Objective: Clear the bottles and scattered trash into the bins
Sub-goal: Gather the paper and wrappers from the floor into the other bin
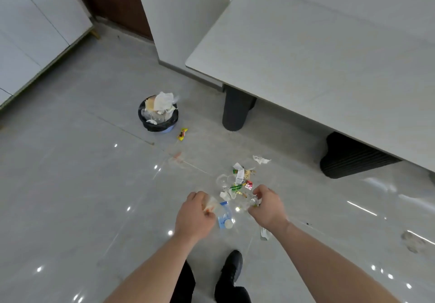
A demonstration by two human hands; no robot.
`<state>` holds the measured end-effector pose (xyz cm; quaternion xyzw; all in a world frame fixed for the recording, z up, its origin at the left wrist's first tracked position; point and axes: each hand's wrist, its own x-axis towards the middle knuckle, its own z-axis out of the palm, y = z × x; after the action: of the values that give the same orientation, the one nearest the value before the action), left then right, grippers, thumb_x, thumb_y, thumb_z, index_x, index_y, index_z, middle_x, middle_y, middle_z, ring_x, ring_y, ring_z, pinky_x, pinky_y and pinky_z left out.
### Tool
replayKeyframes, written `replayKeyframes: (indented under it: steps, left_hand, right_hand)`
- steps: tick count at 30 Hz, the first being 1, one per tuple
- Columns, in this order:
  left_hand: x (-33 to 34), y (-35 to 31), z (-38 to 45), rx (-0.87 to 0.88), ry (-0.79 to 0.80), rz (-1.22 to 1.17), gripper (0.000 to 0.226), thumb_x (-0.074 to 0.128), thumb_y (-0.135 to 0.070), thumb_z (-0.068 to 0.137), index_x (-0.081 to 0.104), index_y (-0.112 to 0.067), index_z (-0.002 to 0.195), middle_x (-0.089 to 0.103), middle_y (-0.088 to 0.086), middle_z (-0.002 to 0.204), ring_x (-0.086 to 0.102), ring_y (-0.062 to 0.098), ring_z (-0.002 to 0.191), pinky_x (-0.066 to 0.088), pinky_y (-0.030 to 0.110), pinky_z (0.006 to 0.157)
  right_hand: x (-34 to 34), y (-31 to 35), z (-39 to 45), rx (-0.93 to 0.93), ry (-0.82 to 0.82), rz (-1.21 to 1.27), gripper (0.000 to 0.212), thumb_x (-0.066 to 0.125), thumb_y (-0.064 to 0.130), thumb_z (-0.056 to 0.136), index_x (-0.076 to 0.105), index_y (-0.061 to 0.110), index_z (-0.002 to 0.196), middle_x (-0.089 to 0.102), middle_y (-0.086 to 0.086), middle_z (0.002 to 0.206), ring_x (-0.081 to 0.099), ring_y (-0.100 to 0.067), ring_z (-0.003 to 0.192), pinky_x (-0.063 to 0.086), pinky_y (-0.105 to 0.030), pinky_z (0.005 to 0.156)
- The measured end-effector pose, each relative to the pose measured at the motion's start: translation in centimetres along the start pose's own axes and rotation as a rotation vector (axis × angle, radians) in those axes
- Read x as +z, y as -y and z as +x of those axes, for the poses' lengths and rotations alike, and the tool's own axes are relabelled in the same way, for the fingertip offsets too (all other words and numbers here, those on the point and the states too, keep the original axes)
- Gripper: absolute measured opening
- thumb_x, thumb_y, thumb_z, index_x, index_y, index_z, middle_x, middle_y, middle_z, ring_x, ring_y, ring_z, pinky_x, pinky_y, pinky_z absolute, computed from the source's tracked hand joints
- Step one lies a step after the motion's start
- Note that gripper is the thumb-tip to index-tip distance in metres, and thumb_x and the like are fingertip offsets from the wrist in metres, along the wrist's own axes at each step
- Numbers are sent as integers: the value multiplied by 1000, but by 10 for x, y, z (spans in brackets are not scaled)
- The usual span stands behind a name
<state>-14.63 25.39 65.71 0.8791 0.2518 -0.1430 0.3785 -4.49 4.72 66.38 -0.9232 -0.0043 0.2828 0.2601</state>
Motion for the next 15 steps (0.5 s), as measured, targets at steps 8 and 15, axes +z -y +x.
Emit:
replayKeyframes:
  steps: [8, 15]
  left_hand:
    - [-103, 38, -8, -64, -124, -1, 28, 63, -24, 78, 55, -27, 104, 50, -9, 102, 61, 20, 88, 50, 33, 76]
    - [-186, 69, 6, -78, -222, -52, 24, 64, -23, 75, 57, -27, 97, 53, -7, 101, 62, 23, 88, 50, 34, 77]
  right_hand:
    - [14, 103, -21, -49, 21, -23, 37, 67, 19, 72, 59, 25, 108, 61, 8, 97, 59, -17, 85, 46, -27, 74]
    - [35, 186, -23, -118, -9, -45, 43, 68, 16, 71, 58, 22, 112, 61, 7, 100, 58, -16, 87, 45, -26, 71]
